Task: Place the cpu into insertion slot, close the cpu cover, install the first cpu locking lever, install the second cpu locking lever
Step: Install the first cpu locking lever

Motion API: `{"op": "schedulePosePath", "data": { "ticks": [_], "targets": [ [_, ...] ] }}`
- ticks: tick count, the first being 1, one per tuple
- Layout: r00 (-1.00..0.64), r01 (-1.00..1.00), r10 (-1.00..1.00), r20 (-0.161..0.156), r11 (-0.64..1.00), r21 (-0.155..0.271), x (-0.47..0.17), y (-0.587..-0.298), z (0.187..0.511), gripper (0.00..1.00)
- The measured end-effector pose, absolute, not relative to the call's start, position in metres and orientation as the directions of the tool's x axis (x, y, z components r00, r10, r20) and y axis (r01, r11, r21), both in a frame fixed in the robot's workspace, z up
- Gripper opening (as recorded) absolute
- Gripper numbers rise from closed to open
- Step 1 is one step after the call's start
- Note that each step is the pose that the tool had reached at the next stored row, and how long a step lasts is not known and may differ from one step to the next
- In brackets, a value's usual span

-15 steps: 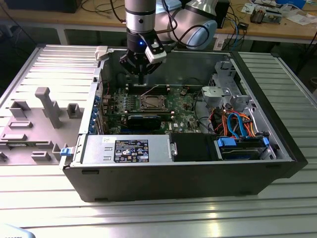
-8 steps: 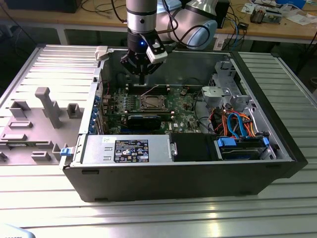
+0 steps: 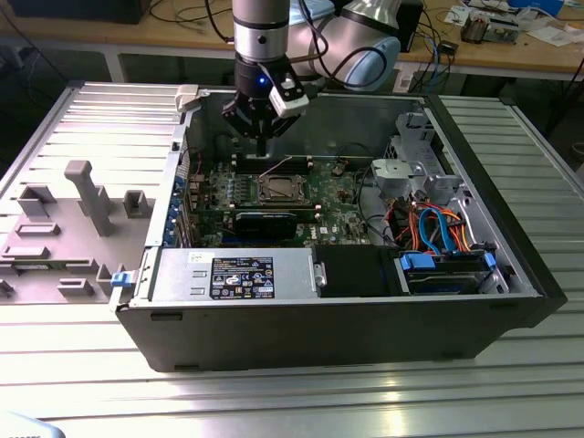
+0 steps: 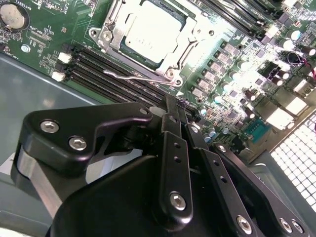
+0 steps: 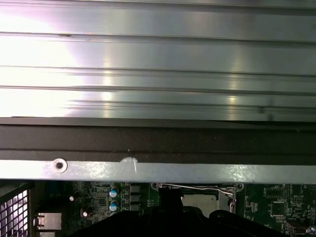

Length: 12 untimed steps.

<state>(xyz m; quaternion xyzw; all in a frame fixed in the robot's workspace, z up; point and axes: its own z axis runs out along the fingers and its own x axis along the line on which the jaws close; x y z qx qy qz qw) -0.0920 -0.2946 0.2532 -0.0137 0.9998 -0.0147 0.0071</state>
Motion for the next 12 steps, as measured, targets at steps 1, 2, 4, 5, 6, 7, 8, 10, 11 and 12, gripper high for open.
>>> {"op": "schedulePosePath", "data": {
  "ticks": [1,2,4,5,6,7,8,10,11,12],
  "targets": [
    [-1.0,-0.027,-0.028,-0.014,0.999,-0.03,-0.092,-0.2946,0.2528,0.11],
    [-1.0,-0.027,-0.028,-0.014,0.999,-0.03,-0.092,-0.2946,0.2525,0.11],
    [-1.0,-0.027,-0.028,-0.014,0.999,-0.03,-0.092,-0.2946,0.2517,0.11],
    [-1.0,-0.027,-0.028,-0.014,0.999,-0.03,-0.092,-0.2946,0.2515,0.11],
    [-1.0,-0.027,-0.028,-0.014,0.999,-0.03,-0.092,-0.2946,0.2511,0.11],
    [-1.0,-0.027,-0.028,-0.014,0.999,-0.03,-0.092,-0.2946,0.2507,0.11],
    [-1.0,-0.027,-0.028,-0.014,0.999,-0.03,-0.092,-0.2946,0.2505,0.11],
    [-1.0,-0.027,-0.028,-0.014,0.999,-0.03,-0.092,-0.2946,0.25,0.11],
    [-1.0,-0.027,-0.028,-0.014,0.999,-0.03,-0.092,-0.2946,0.2498,0.11],
    [-1.0,-0.027,-0.028,-0.014,0.999,-0.03,-0.092,-0.2946,0.2495,0.11]
  ]
}}
